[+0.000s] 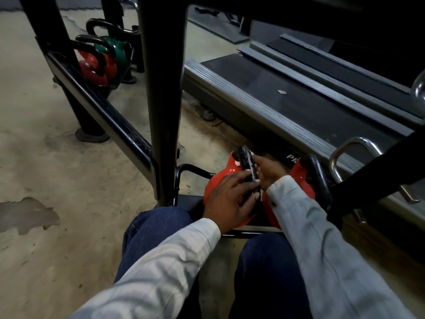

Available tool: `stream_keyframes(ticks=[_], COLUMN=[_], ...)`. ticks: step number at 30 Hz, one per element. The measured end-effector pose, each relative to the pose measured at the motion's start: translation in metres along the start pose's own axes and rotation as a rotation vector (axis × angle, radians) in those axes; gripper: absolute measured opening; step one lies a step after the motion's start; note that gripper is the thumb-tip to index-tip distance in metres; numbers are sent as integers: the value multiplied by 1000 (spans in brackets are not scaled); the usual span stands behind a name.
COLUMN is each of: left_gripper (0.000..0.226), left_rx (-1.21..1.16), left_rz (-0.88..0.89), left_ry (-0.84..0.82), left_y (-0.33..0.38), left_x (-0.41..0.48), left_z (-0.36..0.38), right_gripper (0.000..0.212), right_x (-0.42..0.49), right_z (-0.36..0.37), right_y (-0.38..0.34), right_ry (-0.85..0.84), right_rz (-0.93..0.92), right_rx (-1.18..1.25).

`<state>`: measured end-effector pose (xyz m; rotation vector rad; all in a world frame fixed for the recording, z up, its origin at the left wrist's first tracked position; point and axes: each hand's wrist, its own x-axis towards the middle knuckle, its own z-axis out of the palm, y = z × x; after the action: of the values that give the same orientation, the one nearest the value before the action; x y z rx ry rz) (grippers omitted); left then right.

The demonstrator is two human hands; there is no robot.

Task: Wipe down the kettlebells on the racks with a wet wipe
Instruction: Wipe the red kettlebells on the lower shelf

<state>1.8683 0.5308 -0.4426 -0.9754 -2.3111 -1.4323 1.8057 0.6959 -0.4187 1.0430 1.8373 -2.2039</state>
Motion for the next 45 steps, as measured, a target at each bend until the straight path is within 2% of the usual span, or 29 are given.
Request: stream_keyframes(ticks=[2,5,6,9,10,13,16,19,21,23,24,26,28,29,32,34,36,40,42,45], left_gripper=[29,31,32,34,33,30,29,30,31,33,34,34,30,29,29,30,31,34,37,41], left_rx=[3,16,24,43,53,93,131,173,165,157,158,157,126,113,98,94,94,111,154,214], left_rz=[-4,5,3,-5,2,60,143,198,206,210,214,221,218,210,172,157,148,116,123,130], left_ry=[1,-10,-16,-25,-26,-51,-66,-55,-48,-46,-46,-40,-27,-27,-43,-52,-57,-74,-100,-137], left_y=[0,1,2,4,5,8,9,8,7,7,7,7,5,3,2,3,3,5,8,14], left_x=[0,-2,-3,-4,-5,-9,-17,-20,-20,-20,-20,-20,-20,-21,-21,-22,-24,-29,-30,-33], left_z=[0,-2,-2,-2,-3,-8,-9,-6,-6,-6,-6,-6,-4,-3,-2,-3,-2,-2,-3,-6], right_gripper=[17,9,13,10,7,6,26,23,12,14,14,9,3,7,20,25,18,3,13,13], right_x=[-8,-25,-31,-38,-36,-28,-23,-36,-48,-52,-52,-52,-45,-43,-30,-35,-44,-56,-54,-50], right_z=[-9,-16,-16,-6,4,44,70,73,64,41,24,-4,-15,-13,-3,0,-4,-21,-16,14], right_y=[7,1,-4,-25,-33,-52,-54,-48,-49,-49,-46,-36,-18,-9,11,18,22,13,-4,-24], right_ry=[-49,8,23,122,137,170,223,162,136,127,127,114,72,37,-97,-189,-183,7,75,185], right_rz=[2,-174,-265,-608,-662,-626,-689,-729,-776,-834,-874,-858,-627,-475,-152,-10,-7,-286,-523,-762], right_rx=[23,-80,-144,-630,-787,-1281,-1929,-2178,-2146,-1926,-1744,-1196,-581,-331,145,297,271,-56,-342,-978])
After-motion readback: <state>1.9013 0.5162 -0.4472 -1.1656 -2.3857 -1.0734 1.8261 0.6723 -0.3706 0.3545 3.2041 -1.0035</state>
